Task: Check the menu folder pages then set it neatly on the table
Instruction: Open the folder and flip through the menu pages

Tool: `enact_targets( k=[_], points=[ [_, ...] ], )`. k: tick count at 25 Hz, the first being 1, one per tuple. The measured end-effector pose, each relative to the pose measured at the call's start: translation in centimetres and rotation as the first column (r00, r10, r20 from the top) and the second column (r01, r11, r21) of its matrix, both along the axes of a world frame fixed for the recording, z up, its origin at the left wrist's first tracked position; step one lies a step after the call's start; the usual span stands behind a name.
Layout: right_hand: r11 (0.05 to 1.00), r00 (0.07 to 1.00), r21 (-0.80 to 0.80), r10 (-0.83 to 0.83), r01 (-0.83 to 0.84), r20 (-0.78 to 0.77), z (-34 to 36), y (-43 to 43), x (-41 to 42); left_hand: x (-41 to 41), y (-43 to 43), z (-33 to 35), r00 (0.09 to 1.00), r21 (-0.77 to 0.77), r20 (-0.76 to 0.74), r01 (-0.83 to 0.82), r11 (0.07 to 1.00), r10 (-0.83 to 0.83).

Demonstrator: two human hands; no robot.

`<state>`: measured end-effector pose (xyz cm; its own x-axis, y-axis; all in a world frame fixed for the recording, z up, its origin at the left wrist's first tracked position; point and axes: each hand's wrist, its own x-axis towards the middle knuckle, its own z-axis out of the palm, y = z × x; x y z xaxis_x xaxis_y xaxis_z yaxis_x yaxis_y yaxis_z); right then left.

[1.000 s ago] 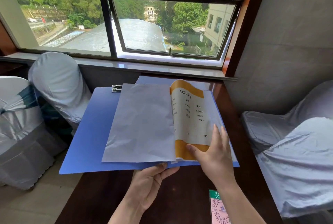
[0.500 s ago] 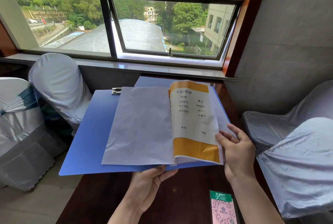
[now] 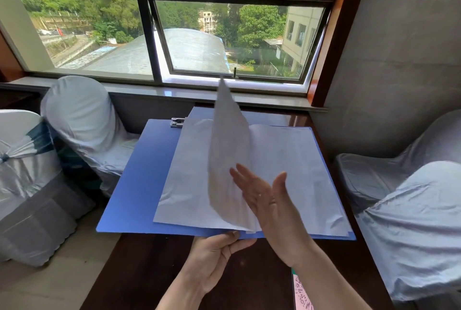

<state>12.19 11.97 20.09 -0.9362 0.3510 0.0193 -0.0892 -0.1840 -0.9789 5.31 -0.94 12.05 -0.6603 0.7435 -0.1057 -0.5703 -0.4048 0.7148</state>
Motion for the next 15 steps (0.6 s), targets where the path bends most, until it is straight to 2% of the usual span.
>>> enact_targets(
  k=[3, 6, 11, 13, 14, 15],
  points=[
    [0.997, 1.0, -0.072, 0.025, -0.025, 0.003, -0.6, -0.4, -0.3, 0.0, -0.4, -0.1, 1.0, 0.023, 0.009, 0.018, 1.0, -0.019],
    [0.974, 0.999, -0.224, 0.024, -0.028, -0.022, -1.0, -0.1, -0.6, 0.0, -0.5, -0.2, 1.0, 0.008, 0.022, 0.016, 1.0, -0.016],
    [0.885, 0.99, -0.46, -0.122, 0.077, -0.067, -0.8, 1.2, 0.5, 0.0, -0.6, 0.0, 0.999, 0.005, -0.025, -0.02, 1.0, 0.02],
    [0.887, 0.977, -0.437, -0.201, 0.15, -0.073, -0.7, 2.1, 1.6, -0.3, -0.9, -0.1, 0.999, 0.0, -0.006, -0.043, 0.999, 0.043],
    [0.915, 0.966, -0.339, -0.254, 0.22, -0.056, -0.7, 2.5, 2.4, -0.5, -1.0, -0.2, 0.999, 0.002, 0.0, -0.053, 0.999, 0.053],
    [0.942, 0.95, -0.146, -0.309, 0.302, -0.028, -0.8, 2.8, 3.2, -0.6, -1.1, -0.3, 0.998, 0.007, 0.002, -0.063, 0.998, 0.063]
  ],
)
